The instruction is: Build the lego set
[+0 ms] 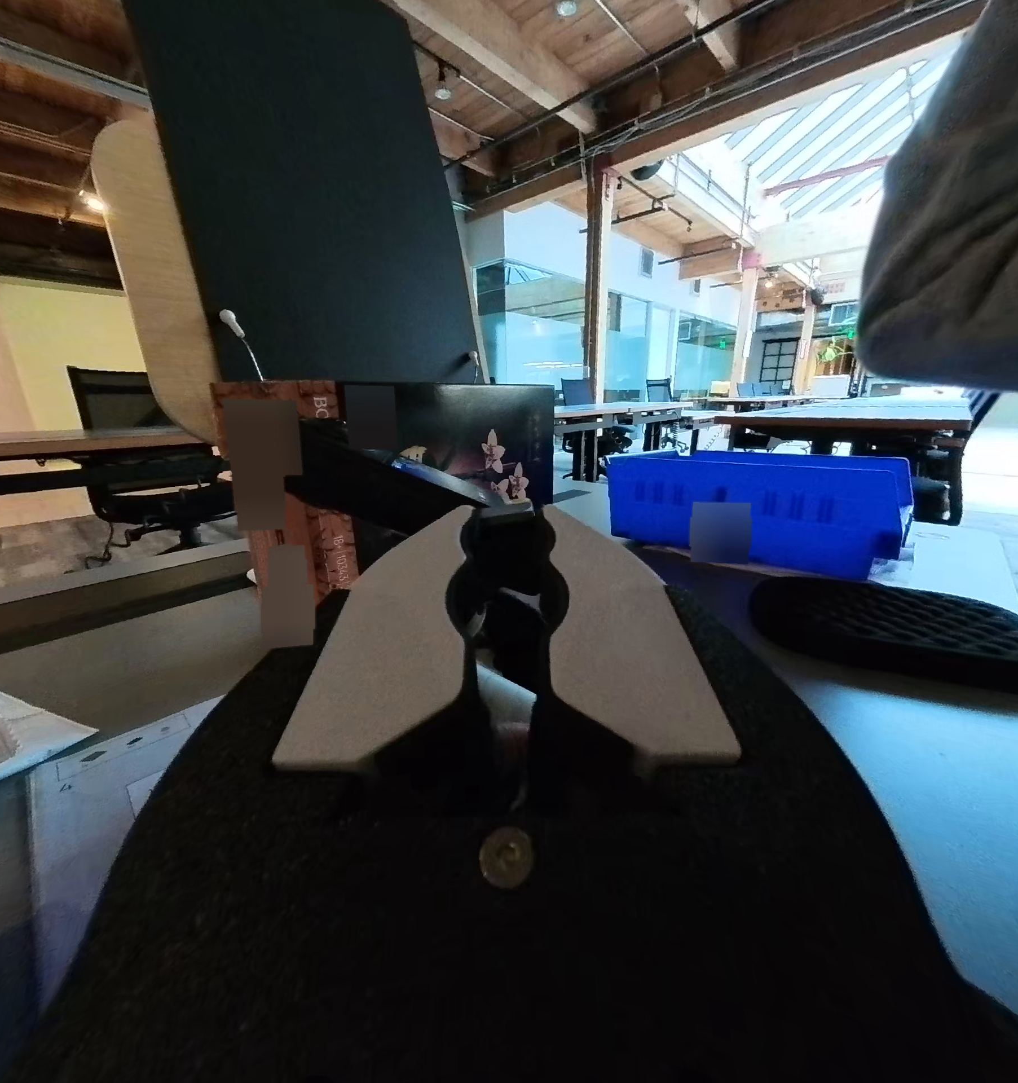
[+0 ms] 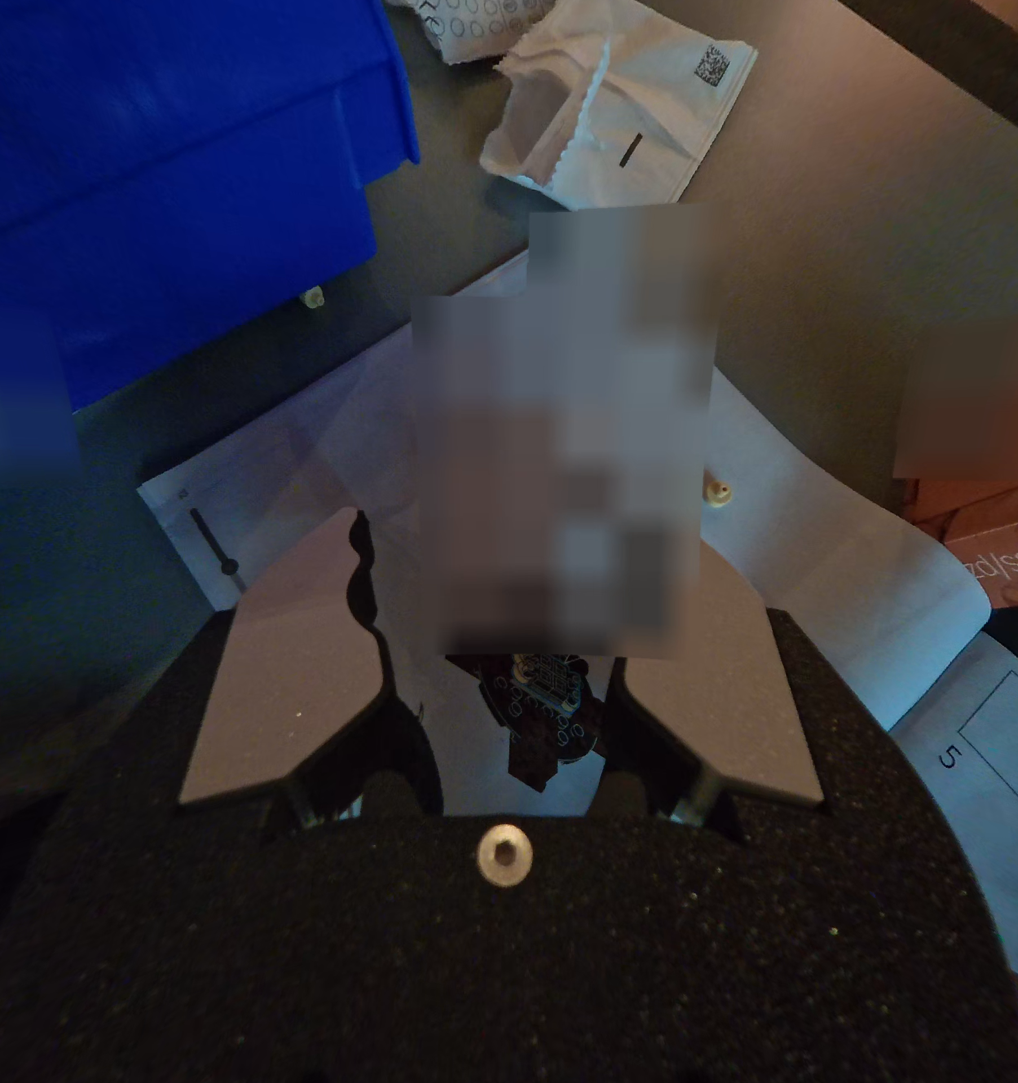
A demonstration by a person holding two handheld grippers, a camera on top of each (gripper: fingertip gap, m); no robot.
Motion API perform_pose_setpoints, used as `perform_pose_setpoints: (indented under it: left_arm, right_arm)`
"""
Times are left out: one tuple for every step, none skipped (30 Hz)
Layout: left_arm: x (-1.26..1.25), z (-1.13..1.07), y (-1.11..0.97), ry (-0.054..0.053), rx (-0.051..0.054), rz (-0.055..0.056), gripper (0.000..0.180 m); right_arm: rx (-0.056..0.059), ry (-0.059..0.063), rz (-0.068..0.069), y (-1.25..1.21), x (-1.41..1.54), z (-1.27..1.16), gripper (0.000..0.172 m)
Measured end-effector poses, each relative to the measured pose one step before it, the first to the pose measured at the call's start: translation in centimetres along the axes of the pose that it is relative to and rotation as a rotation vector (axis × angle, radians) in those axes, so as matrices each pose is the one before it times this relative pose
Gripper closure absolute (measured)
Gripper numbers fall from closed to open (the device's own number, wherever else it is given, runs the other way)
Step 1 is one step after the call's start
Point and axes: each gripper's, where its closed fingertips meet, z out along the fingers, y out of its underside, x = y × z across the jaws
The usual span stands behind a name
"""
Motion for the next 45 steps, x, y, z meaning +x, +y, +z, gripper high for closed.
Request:
perform_pose_setpoints:
  left_arm:
    - [-0.035, -0.020, -0.033, -0.0003, 0.0025, -0.0028, 0.164]
    - [-0.088, -0.003, -0.014, -0.0021, 0.0017, -0.0071, 0.164]
    - [-0.124, 0.013, 0.018, -0.0029, -0.0002, -0.0091, 0.164]
    - [-0.067, 0.020, 0.032, 0.0004, -0.0025, -0.0075, 0.164]
    - [0.034, 0.023, 0.016, 0.0056, -0.0020, -0.0034, 0.164]
    - [0.067, -0.007, -0.003, 0.0058, 0.0015, 0.0003, 0.164]
    - [0.034, -0.021, -0.018, 0.0033, 0.0029, -0.0003, 0.164]
    - [0.018, -0.016, -0.008, 0.0019, 0.0023, -0.0009, 0.164]
    - [0.024, -0.010, -0.020, 0.0016, 0.0011, 0.0004, 0.164]
    - [0.022, -0.027, -0.037, 0.0007, 0.0027, 0.0017, 0.164]
    - [-0.032, -0.021, -0.015, -0.0023, 0.0033, -0.0010, 0.164]
    - [-0.088, -0.043, -0.050, -0.0048, 0.0045, -0.0037, 0.164]
    - [-0.135, -0.032, -0.054, -0.0061, 0.0049, -0.0058, 0.164]
    - [-0.153, -0.021, -0.034, -0.0057, 0.0037, -0.0078, 0.164]
    - [-0.112, 0.014, -0.019, -0.0023, 0.0026, -0.0077, 0.164]
    - [-0.052, 0.038, 0.004, 0.0023, 0.0009, -0.0063, 0.164]
    - [0.002, 0.045, 0.004, 0.0057, 0.0004, -0.0036, 0.164]
    - [0.075, 0.017, -0.009, 0.0082, 0.0015, -0.0005, 0.164]
    - [0.054, -0.017, -0.029, 0.0056, 0.0035, 0.0010, 0.164]
    - [0.021, -0.024, -0.039, 0.0023, 0.0034, 0.0001, 0.164]
    - [0.027, -0.044, -0.065, 0.0020, 0.0040, 0.0003, 0.164]
    - [0.029, -0.062, -0.089, 0.0008, 0.0066, 0.0021, 0.164]
    - [0.034, -0.053, -0.061, 0.0014, 0.0063, 0.0016, 0.164]
    - [0.018, -0.028, -0.039, 0.0009, 0.0046, -0.0001, 0.164]
    - [-0.024, -0.026, -0.048, -0.0004, 0.0045, -0.0010, 0.164]
    - [-0.056, -0.036, -0.072, -0.0015, 0.0050, -0.0020, 0.164]
    - [-0.047, -0.056, -0.081, -0.0021, 0.0065, -0.0018, 0.164]
    - [-0.039, -0.069, -0.095, -0.0017, 0.0077, -0.0014, 0.164]
    - [-0.022, -0.073, -0.094, -0.0015, 0.0076, -0.0004, 0.164]
    - [-0.014, -0.057, -0.088, -0.0007, 0.0069, -0.0009, 0.164]
    - [-0.017, -0.044, -0.060, 0.0001, 0.0053, -0.0016, 0.164]
    - [-0.022, -0.055, -0.051, 0.0006, 0.0050, -0.0027, 0.164]
    - [-0.054, -0.054, -0.078, -0.0016, 0.0074, -0.0033, 0.164]
    - [-0.126, -0.074, -0.134, -0.0059, 0.0110, -0.0021, 0.164]
    - [-0.097, -0.067, -0.151, -0.0036, 0.0107, -0.0018, 0.164]
    - [-0.016, -0.051, -0.117, 0.0014, 0.0056, -0.0024, 0.164]
    - [0.017, -0.029, -0.075, 0.0007, 0.0025, 0.0003, 0.164]
    - [0.014, -0.012, -0.040, -0.0026, 0.0010, 0.0036, 0.164]
    - [0.029, 0.013, -0.023, -0.0009, 0.0000, 0.0047, 0.164]
    - [0.056, 0.004, -0.017, 0.0012, 0.0000, 0.0020, 0.164]
    - [0.077, -0.025, -0.039, 0.0023, 0.0025, -0.0018, 0.164]
    - [0.085, -0.081, -0.098, 0.0035, 0.0059, -0.0032, 0.164]
    - [0.041, -0.095, -0.104, 0.0010, 0.0070, -0.0039, 0.164]
    - [-0.004, -0.110, -0.095, -0.0012, 0.0065, -0.0056, 0.164]
    - [-0.055, -0.097, -0.116, -0.0022, 0.0066, -0.0076, 0.164]
  right_arm:
    - [0.0000, 0.0000, 0.0000, -0.001, 0.010, 0.001, 0.088]
    - [0.0000, 0.0000, 0.0000, 0.000, 0.000, 0.000, 0.088]
    - [0.0000, 0.0000, 0.0000, 0.000, 0.000, 0.000, 0.088]
    - [0.0000, 0.0000, 0.0000, 0.000, 0.000, 0.000, 0.088]
    - [0.0000, 0.0000, 0.0000, 0.000, 0.000, 0.000, 0.088]
    - [0.0000, 0.0000, 0.0000, 0.000, 0.000, 0.000, 0.088]
    - [0.0000, 0.0000, 0.0000, 0.000, 0.000, 0.000, 0.088]
    - [0.0000, 0.0000, 0.0000, -0.008, 0.010, -0.006, 0.088]
    - [0.0000, 0.0000, 0.0000, 0.000, 0.000, 0.000, 0.088]
    - [0.0000, 0.0000, 0.0000, 0.000, 0.000, 0.000, 0.088]
    - [0.0000, 0.0000, 0.0000, -0.001, 0.001, 0.000, 0.088]
    - [0.0000, 0.0000, 0.0000, 0.000, 0.000, 0.000, 0.088]
    - [0.0000, 0.0000, 0.0000, -0.001, 0.009, 0.001, 0.088]
    - [0.0001, 0.0000, -0.0001, 0.007, -0.008, -0.008, 0.089]
    - [0.0000, 0.0000, 0.0000, 0.000, 0.000, 0.000, 0.088]
    - [0.0000, 0.0000, 0.0000, 0.001, -0.001, 0.000, 0.088]
    - [0.0000, 0.0000, 0.0000, 0.000, 0.001, 0.000, 0.088]
    - [0.0000, 0.0000, 0.0000, 0.000, 0.000, 0.000, 0.089]
    - [0.0000, 0.0000, 0.0000, -0.007, 0.000, -0.007, 0.089]
    - [0.0000, 0.0000, 0.0000, 0.000, 0.000, 0.000, 0.089]
    - [0.0000, 0.0000, 0.0000, -0.001, 0.009, 0.001, 0.089]
    - [0.0000, 0.0000, 0.0000, 0.000, 0.000, 0.000, 0.088]
    - [0.0000, 0.0000, 0.0000, 0.008, -0.009, 0.006, 0.089]
    - [0.0000, 0.0000, 0.0000, 0.000, 0.000, 0.000, 0.088]
    - [0.0000, 0.0000, 0.0000, 0.000, 0.000, 0.000, 0.088]
    - [0.0000, 0.0000, 0.0000, 0.000, 0.000, 0.000, 0.088]
    - [0.0000, 0.0000, 0.0000, 0.000, 0.000, 0.000, 0.088]
    - [0.0000, 0.0000, 0.0000, 0.001, -0.009, -0.001, 0.088]
    - [0.0000, 0.0000, 0.0000, 0.000, 0.000, 0.000, 0.088]
    - [0.0000, 0.0000, 0.0000, 0.000, 0.000, 0.000, 0.088]
    - [0.0000, 0.0000, 0.0000, 0.000, -0.009, -0.001, 0.088]
    - [0.0000, 0.0000, 0.0000, 0.000, 0.000, 0.000, 0.088]
    - [0.0000, 0.0000, 0.0000, -0.007, -0.001, 0.007, 0.088]
    - [0.0000, 0.0000, 0.0000, 0.000, -0.010, -0.001, 0.088]
    - [0.0000, 0.0000, 0.0000, 0.000, 0.000, 0.000, 0.088]
    - [0.0000, 0.0000, 0.0000, 0.008, -0.010, 0.006, 0.088]
    - [0.0000, 0.0000, 0.0000, 0.000, 0.000, 0.000, 0.088]
    - [0.0000, 0.0000, 0.0000, 0.001, -0.010, -0.001, 0.088]
    - [0.0000, 0.0000, 0.0000, 0.000, 0.000, 0.000, 0.088]
    - [0.0000, 0.0000, 0.0000, 0.001, -0.010, -0.001, 0.088]
    - [0.0000, 0.0000, 0.0000, 0.007, 0.000, 0.007, 0.088]
    - [0.0000, 0.0000, 0.0000, -0.006, -0.012, 0.007, 0.088]
    - [0.0000, 0.0000, 0.0000, 0.000, 0.000, 0.000, 0.088]
    - [0.0000, 0.0000, 0.0000, 0.001, -0.009, -0.001, 0.088]
    - [0.0000, 0.0000, 0.0000, 0.007, 0.000, 0.007, 0.088]
